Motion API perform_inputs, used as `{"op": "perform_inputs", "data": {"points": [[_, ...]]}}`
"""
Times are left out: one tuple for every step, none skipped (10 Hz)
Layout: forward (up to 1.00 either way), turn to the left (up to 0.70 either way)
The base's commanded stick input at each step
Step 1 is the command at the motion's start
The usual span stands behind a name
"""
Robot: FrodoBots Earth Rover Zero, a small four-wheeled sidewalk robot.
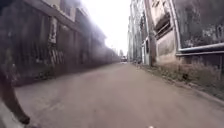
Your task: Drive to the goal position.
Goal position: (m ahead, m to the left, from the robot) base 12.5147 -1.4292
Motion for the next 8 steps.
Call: {"op": "perform_inputs", "data": {"points": [[0.50,0.01],[0.50,0.01],[0.50,0.01],[0.50,0.01],[0.50,0.01],[0.50,0.01],[0.50,0.01],[0.50,0.01]]}}
